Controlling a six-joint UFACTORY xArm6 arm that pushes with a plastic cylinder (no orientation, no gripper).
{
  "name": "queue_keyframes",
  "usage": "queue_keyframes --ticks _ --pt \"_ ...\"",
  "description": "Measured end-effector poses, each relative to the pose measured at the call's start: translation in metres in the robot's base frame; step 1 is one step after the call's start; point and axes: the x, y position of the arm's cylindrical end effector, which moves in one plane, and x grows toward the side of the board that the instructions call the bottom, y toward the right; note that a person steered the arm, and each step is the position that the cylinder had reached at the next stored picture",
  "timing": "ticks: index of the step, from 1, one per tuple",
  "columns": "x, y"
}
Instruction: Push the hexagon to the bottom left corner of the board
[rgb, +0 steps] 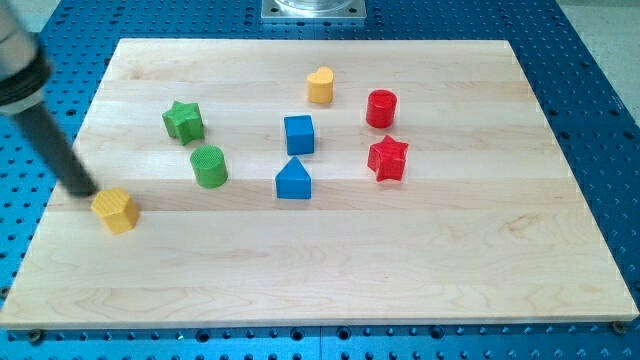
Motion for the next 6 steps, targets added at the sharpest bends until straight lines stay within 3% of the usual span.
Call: queue_keyframes --ticks 1,3,4,5,6 --pt "0.004 0.050" --pt "0.081 0.033" --pt "0.062 0.058" --pt "0.000 0.089" --pt "-0.006 0.080"
